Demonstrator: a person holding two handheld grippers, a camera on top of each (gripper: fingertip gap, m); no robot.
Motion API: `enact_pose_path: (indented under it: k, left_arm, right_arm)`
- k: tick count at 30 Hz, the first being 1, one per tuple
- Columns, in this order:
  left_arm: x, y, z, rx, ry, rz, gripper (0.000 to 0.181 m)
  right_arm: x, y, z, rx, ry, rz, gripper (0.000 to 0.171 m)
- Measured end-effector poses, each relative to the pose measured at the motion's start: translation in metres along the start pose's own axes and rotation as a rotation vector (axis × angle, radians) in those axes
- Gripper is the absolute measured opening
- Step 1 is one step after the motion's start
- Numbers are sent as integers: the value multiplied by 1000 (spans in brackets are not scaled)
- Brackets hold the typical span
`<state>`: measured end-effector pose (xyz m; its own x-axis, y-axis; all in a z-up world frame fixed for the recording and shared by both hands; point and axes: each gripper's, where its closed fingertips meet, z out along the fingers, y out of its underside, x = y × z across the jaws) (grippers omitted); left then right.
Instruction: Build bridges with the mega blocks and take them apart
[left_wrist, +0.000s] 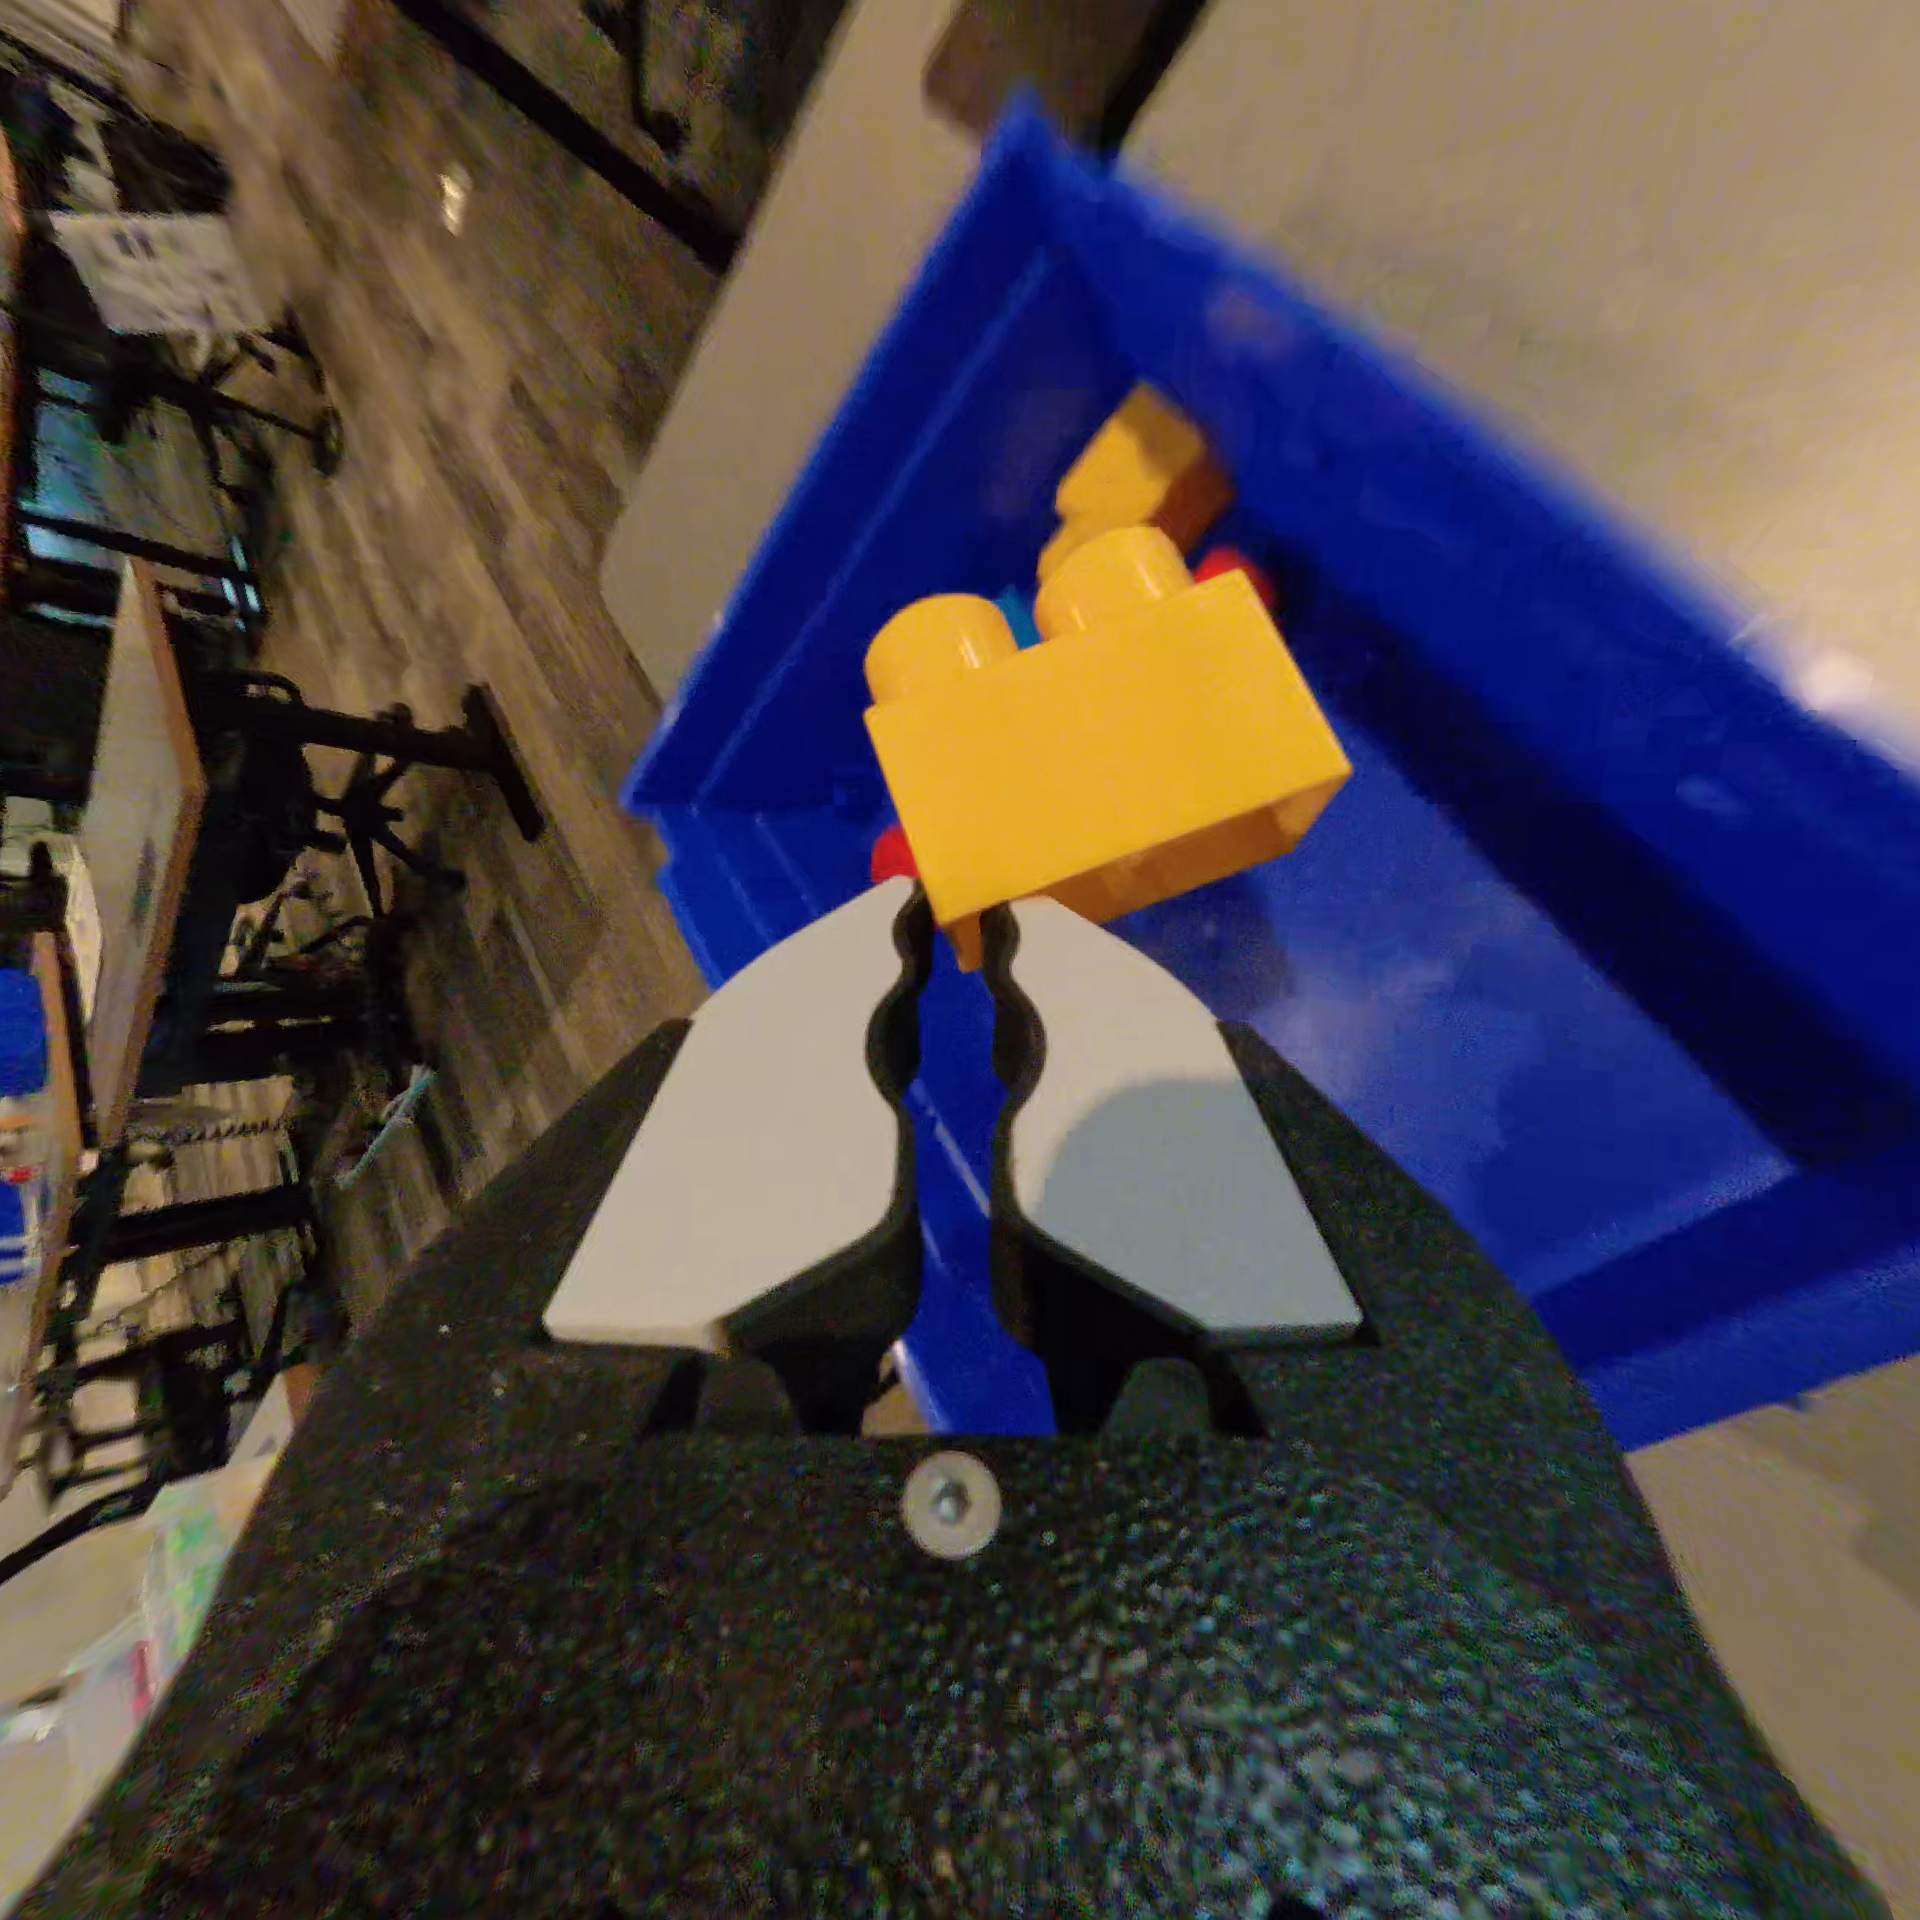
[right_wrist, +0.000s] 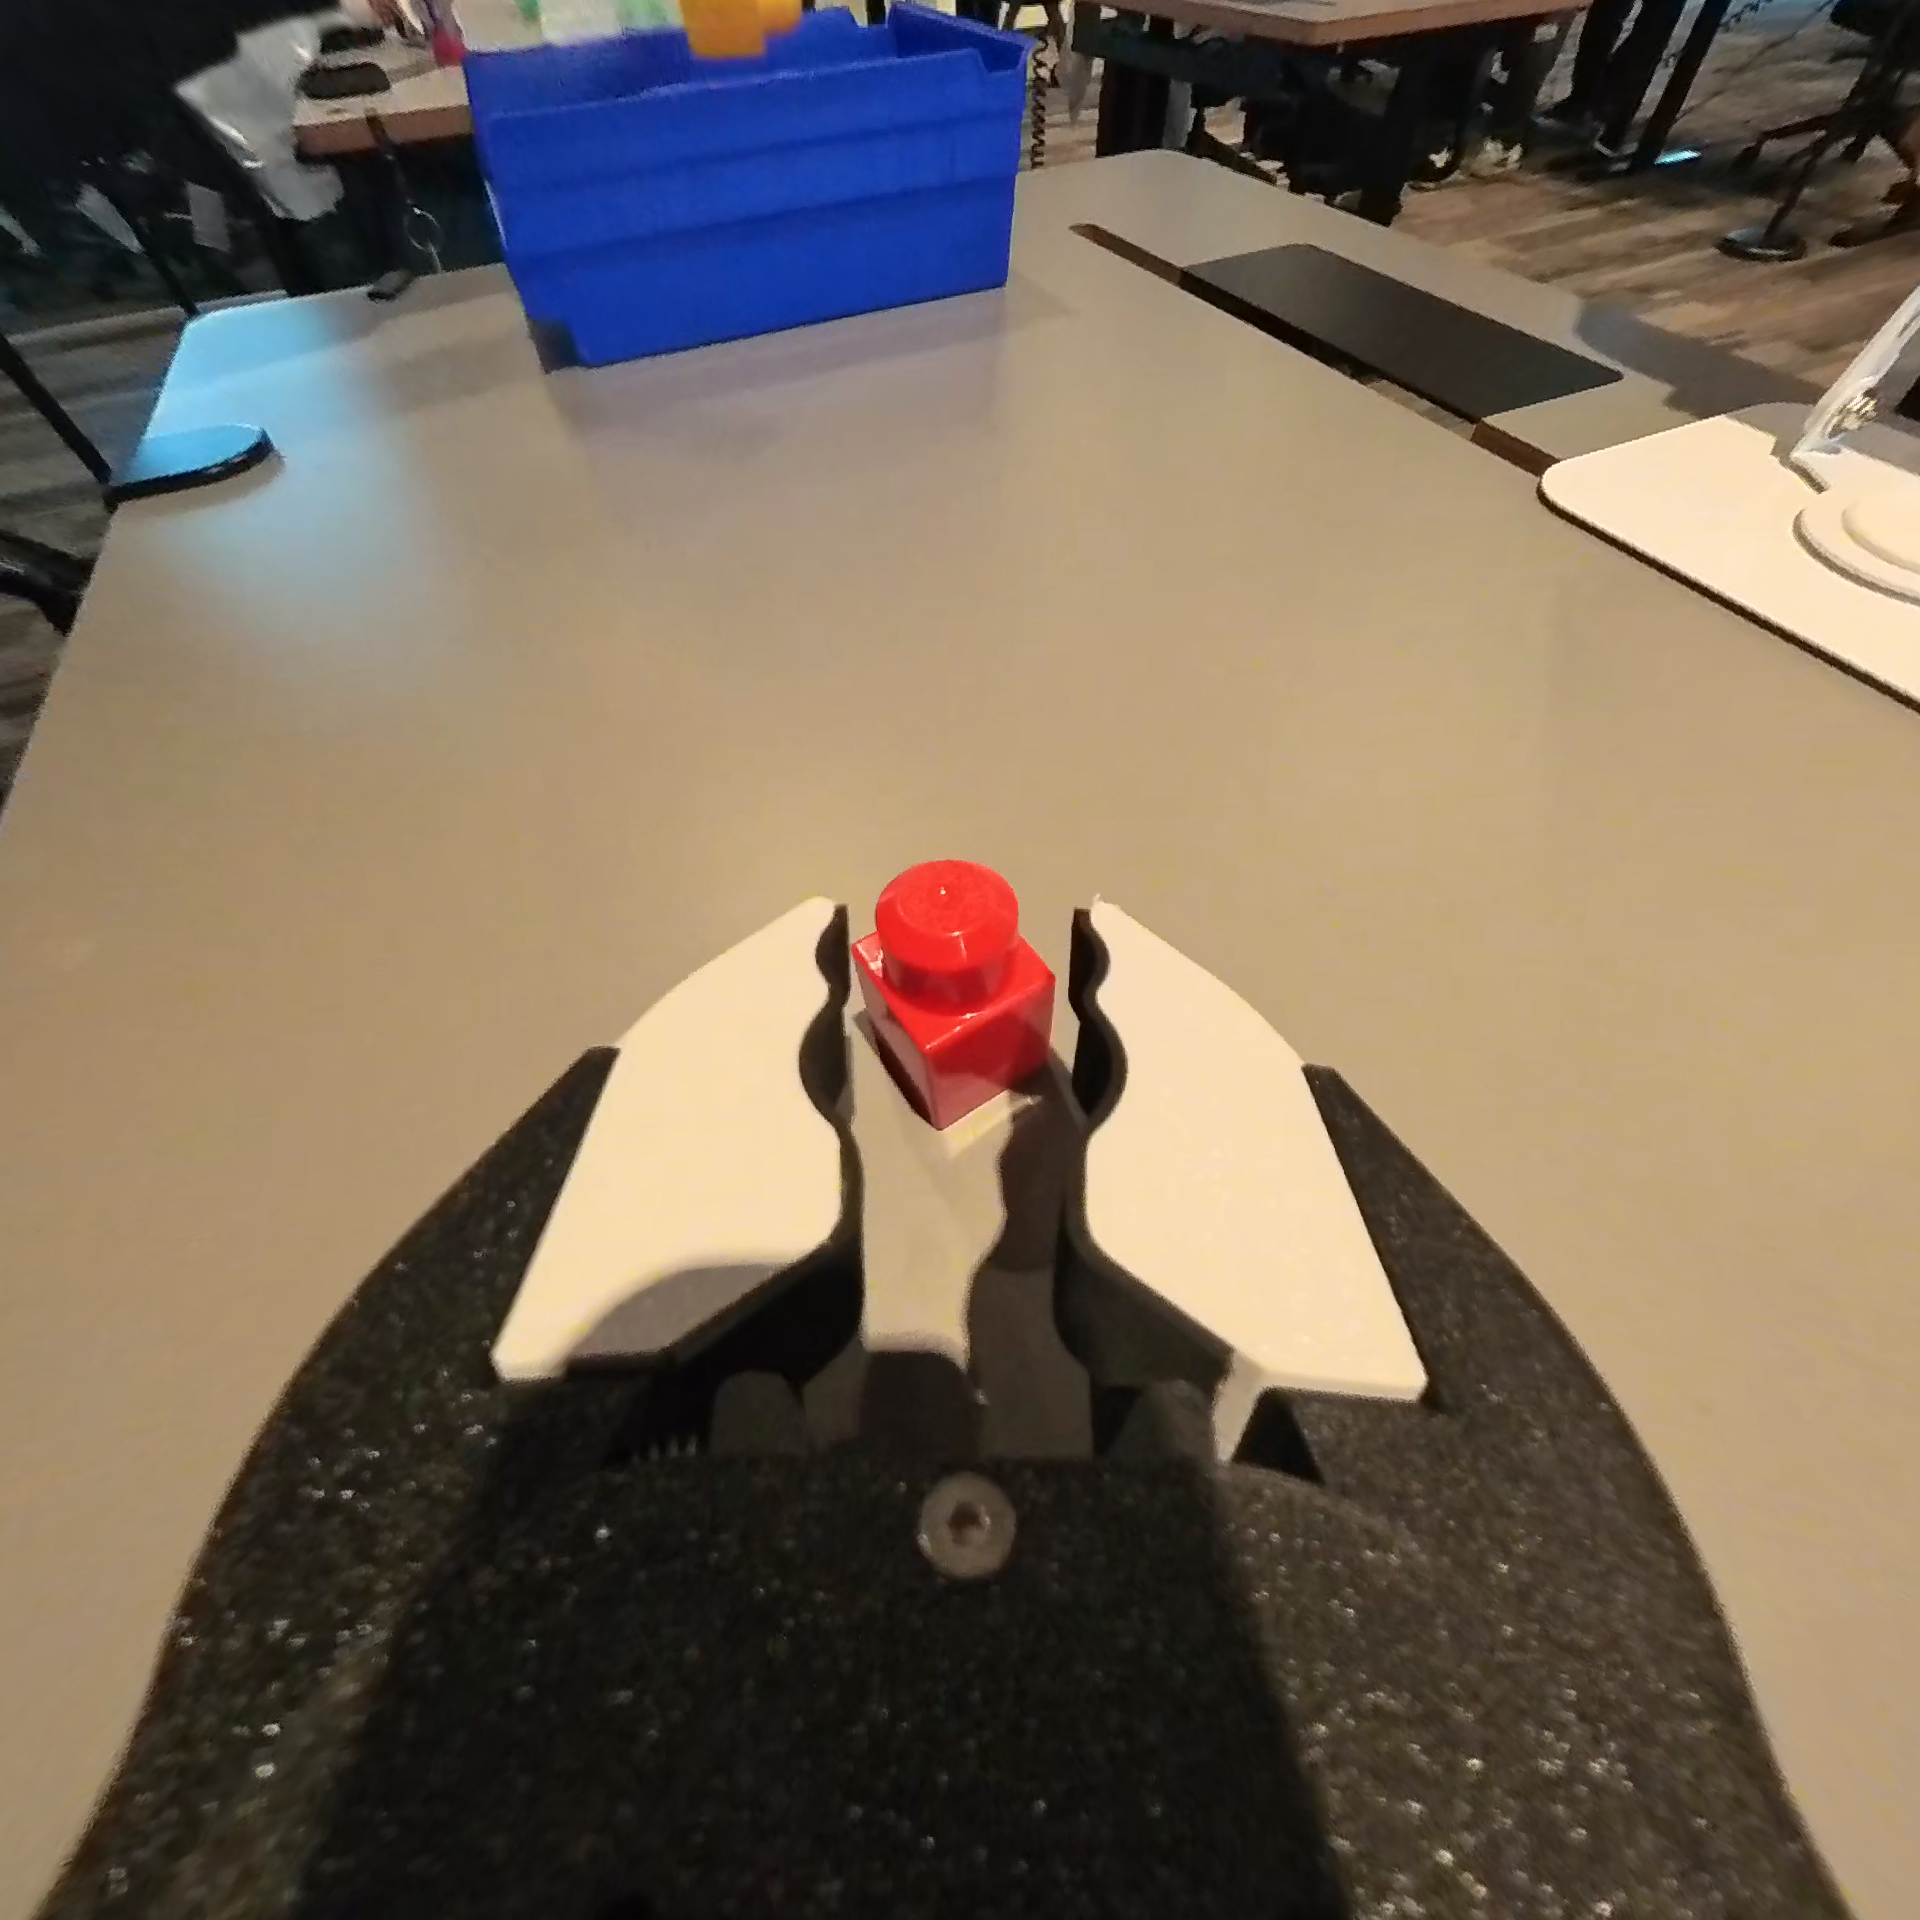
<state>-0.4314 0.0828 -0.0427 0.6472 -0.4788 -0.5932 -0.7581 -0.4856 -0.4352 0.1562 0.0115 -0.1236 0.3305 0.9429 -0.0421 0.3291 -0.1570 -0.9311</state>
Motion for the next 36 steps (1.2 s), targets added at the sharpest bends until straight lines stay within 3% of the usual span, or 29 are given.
enact_pose_path:
  k: [1,4,7,9,13,17,22,26,28,32,36]
  left_arm:
    - [6,-20,-10,49,16,-15,8]
    - [51,-98,-34,225,149,-33,8]
    - [132,-174,-42,367,364,16,8]
    - [193,-207,-34,410,520,43,8]
    - [304,-231,-6,389,765,51,8]
    - [362,-213,15,277,812,186,9]
    - [367,-207,10,244,851,175,10]
    - [355,-209,3,273,857,130,44]
    - [340,-212,-7,309,864,102,53]
    - [281,-216,-38,429,844,50,58]
    - [177,-192,-46,494,685,-44,55]
  right_arm:
    - [0,0,0,2,-2,5,41]
    - [2,-1,-1,9,-1,16,41]
    - [4,-3,-3,28,19,22,41]
    - [6,-5,-6,50,30,29,41]
    - [7,-6,-11,73,35,53,40]
    - [5,-5,-14,72,38,48,40]
    - [2,-1,-10,37,20,43,40]
    - [6,-4,-13,62,23,75,39]
    - [9,-6,-16,87,23,104,39]
    - [14,-8,-19,112,3,160,39]
    - [12,-6,-16,91,-16,168,40]
